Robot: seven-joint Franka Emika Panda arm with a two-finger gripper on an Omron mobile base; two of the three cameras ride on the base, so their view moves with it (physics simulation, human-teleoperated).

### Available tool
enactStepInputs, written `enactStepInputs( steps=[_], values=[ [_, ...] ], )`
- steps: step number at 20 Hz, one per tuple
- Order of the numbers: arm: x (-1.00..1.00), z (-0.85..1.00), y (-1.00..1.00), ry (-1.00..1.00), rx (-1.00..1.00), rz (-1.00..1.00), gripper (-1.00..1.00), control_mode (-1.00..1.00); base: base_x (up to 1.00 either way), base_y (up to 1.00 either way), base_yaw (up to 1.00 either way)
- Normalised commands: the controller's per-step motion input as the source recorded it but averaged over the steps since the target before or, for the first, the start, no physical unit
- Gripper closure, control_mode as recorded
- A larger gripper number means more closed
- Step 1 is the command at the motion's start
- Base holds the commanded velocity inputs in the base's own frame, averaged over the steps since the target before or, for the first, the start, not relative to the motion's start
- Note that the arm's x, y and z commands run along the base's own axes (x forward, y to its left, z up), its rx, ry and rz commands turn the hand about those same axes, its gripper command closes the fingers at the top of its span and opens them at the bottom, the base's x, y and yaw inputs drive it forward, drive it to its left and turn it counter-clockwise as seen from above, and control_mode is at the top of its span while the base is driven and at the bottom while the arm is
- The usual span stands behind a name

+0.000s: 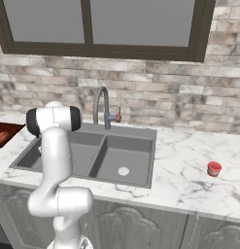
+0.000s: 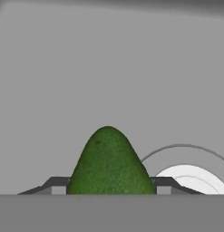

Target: Pick up all produce items and place them in the sink. Turn on the sink faucet to wash them. Then turn the sink off and put them in the tray.

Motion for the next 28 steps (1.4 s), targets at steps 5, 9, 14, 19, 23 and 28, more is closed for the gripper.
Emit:
enactStepInputs(
  steps=[5, 9, 14, 19, 23, 28],
  values=[
    [0.00, -0.01, 0.00, 0.01, 0.00, 0.00, 1.00, -1.00, 0.00, 0.00, 0.00],
    [-0.11, 0.44, 0.00, -0.04, 0.00, 0.00, 1.00, -1.00, 0.00, 0.00, 0.00],
    [-0.13, 0.72, 0.00, -0.03, 0.00, 0.00, 1.00, -1.00, 0.00, 0.00, 0.00],
    [-0.01, 0.83, 0.00, 0.00, 0.00, -0.01, 1.00, -1.00, 0.00, 0.00, 0.00],
    [0.00, 0.91, 0.05, 0.00, 0.00, -0.03, 1.00, -1.00, 0.00, 0.00, 0.00],
    [-0.02, 0.95, 0.14, 0.00, 0.01, -0.01, 1.00, -1.00, 0.00, 0.00, 0.00]
  ],
)
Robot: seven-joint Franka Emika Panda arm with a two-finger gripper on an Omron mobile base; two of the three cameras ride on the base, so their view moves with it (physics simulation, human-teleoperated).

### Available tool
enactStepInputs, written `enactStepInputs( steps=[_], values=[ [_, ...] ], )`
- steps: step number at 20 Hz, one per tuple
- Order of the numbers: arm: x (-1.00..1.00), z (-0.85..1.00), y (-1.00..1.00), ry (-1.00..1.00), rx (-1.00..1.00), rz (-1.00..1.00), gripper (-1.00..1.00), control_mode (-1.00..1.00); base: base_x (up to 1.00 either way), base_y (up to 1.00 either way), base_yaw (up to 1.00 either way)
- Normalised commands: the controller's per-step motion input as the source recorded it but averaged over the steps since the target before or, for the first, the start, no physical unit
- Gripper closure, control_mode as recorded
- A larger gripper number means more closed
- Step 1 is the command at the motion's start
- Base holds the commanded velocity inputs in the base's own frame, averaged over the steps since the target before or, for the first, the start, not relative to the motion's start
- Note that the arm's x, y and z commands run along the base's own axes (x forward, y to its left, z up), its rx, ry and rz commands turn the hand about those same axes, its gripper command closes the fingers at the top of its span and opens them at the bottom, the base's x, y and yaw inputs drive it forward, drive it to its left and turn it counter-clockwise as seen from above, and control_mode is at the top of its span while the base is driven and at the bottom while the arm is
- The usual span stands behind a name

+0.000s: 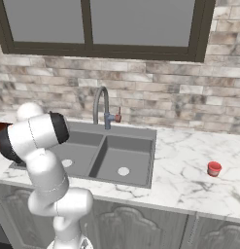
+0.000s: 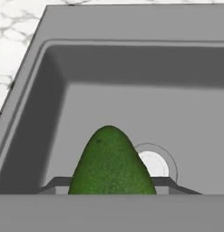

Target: Pick up all produce items and place them in the sink. Turn on the sink faucet to wash them. Then turn the sink off and put them in the tray.

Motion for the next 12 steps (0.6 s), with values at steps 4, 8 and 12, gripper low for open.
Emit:
enactStepInputs(
  steps=[4, 8, 12],
  values=[
    [-0.03, 0.77, 0.31, 0.00, 0.04, 0.00, 1.00, -1.00, 0.00, 0.00, 0.00],
    [0.00, 0.43, 0.53, 0.01, 0.04, 0.00, 1.00, -1.00, 0.00, 0.00, 0.00],
    [0.00, 0.14, 0.60, 0.00, 0.02, 0.00, 1.00, -1.00, 0.00, 0.00, 0.00]
  ],
)
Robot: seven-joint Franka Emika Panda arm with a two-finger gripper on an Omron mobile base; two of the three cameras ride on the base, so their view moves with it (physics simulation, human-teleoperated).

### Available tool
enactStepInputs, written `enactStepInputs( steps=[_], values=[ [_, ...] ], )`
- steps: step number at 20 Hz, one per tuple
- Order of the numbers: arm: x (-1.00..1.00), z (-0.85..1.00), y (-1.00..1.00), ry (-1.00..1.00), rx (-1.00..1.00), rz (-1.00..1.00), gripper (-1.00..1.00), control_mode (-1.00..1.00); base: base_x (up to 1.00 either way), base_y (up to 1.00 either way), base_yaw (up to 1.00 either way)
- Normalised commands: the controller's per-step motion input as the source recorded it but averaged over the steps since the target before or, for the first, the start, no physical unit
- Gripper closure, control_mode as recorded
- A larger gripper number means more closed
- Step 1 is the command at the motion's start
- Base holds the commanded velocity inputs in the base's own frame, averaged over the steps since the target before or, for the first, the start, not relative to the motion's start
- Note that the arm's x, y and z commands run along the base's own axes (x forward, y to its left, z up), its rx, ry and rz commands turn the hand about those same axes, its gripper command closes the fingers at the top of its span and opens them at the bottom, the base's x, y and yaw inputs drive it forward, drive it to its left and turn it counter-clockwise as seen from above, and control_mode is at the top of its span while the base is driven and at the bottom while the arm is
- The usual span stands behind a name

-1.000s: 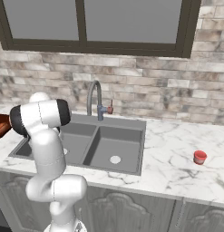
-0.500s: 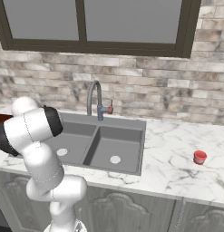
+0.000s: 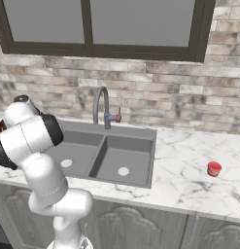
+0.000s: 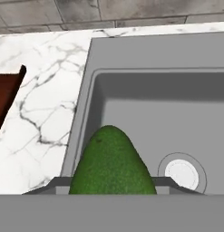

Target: Pick up all produce items and place them in the sink. Turn on the sink faucet to wash them. Then turn the sink off and put them in the tray.

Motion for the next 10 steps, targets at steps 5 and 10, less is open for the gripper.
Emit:
enactStepInputs(
  steps=[5, 10],
  values=[
    [0.00, 0.05, 0.60, 0.00, 0.02, 0.00, 1.00, -1.00, 0.00, 0.00, 0.00],
    [-0.01, 0.04, 0.63, 0.00, 0.00, 0.02, 1.00, -1.00, 0.00, 0.00, 0.00]
  ],
)
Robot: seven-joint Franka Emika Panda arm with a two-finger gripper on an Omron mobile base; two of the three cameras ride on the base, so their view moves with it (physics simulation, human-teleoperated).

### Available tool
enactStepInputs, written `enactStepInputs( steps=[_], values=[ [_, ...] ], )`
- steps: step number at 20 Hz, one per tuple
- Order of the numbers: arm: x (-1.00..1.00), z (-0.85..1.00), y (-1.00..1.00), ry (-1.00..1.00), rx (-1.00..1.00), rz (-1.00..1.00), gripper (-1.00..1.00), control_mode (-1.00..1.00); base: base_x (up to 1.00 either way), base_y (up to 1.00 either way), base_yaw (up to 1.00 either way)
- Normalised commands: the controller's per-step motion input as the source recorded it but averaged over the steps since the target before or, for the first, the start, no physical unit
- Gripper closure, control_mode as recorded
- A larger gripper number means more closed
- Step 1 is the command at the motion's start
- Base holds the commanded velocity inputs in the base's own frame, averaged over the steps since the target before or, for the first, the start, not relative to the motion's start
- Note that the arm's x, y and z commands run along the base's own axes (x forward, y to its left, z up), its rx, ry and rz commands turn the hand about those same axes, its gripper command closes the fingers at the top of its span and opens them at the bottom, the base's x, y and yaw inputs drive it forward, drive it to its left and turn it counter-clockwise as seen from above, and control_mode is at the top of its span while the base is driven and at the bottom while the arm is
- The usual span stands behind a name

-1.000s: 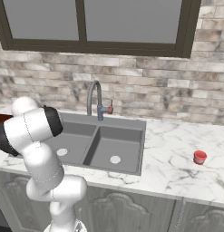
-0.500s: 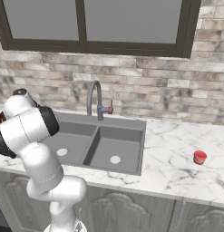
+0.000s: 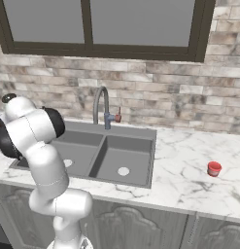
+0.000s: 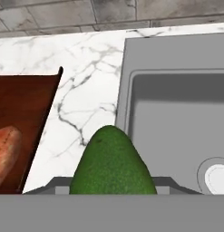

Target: Pick up all produce items and place them in the sink. Turn on the sink faucet to wash them. Then turn the sink off and put them in the tray.

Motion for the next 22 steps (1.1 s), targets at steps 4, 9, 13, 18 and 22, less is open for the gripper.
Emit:
enactStepInputs(
  steps=[4, 9, 13, 18, 22],
  values=[
    [0.00, 0.03, 0.59, 0.00, 0.00, 0.02, 1.00, -1.00, 0.00, 0.00, 0.00],
    [0.00, 0.05, 0.53, 0.00, 0.00, 0.01, 1.00, -1.00, 0.00, 0.00, 0.00],
    [0.00, 0.04, 0.47, 0.00, 0.00, 0.00, 1.00, -1.00, 0.00, 0.00, 0.00],
    [0.00, 0.00, 0.26, -0.01, 0.00, 0.00, 1.00, -1.00, 0.00, 0.00, 0.00],
    [0.00, -0.01, 0.05, 0.00, 0.00, 0.00, 1.00, -1.00, 0.00, 0.00, 0.00]
  ],
)
